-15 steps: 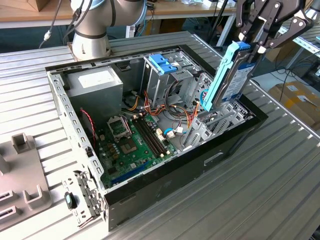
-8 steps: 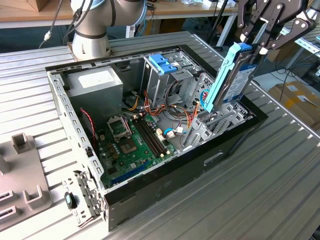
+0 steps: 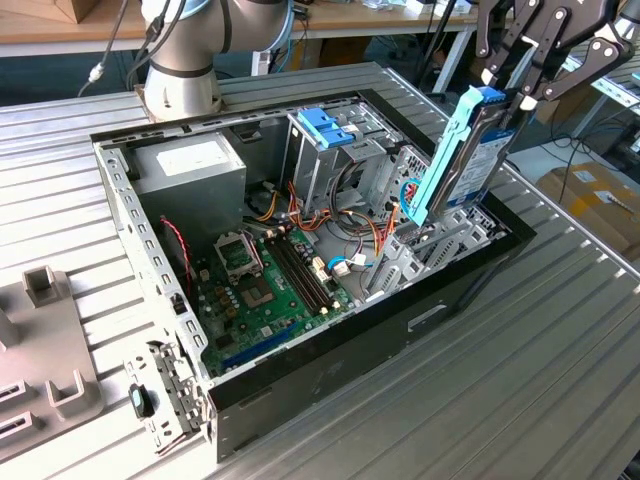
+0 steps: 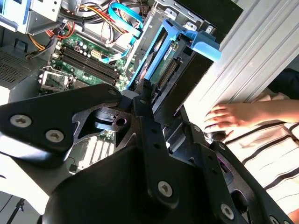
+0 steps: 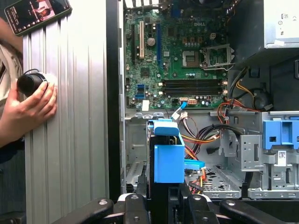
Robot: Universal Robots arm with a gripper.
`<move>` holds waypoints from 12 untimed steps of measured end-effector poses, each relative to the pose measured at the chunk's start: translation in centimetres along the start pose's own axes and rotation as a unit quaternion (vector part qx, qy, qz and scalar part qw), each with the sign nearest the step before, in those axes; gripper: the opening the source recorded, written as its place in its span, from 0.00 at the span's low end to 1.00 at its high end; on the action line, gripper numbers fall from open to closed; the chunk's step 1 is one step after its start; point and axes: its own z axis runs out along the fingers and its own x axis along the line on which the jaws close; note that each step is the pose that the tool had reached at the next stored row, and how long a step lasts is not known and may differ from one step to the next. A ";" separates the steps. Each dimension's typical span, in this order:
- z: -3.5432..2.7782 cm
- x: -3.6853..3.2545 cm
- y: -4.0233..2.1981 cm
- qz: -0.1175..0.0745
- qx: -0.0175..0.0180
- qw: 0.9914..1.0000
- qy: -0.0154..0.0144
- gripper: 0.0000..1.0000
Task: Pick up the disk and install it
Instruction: 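Pick up the disk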
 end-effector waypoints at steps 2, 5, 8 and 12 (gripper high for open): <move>0.00 0.01 0.00 0.000 0.000 1.000 0.000 0.35; 0.03 0.07 0.00 0.000 0.000 1.000 0.000 0.35; 0.78 0.03 0.00 0.000 0.000 1.000 0.000 0.35; 1.47 -0.01 0.00 0.000 0.000 1.000 0.000 0.35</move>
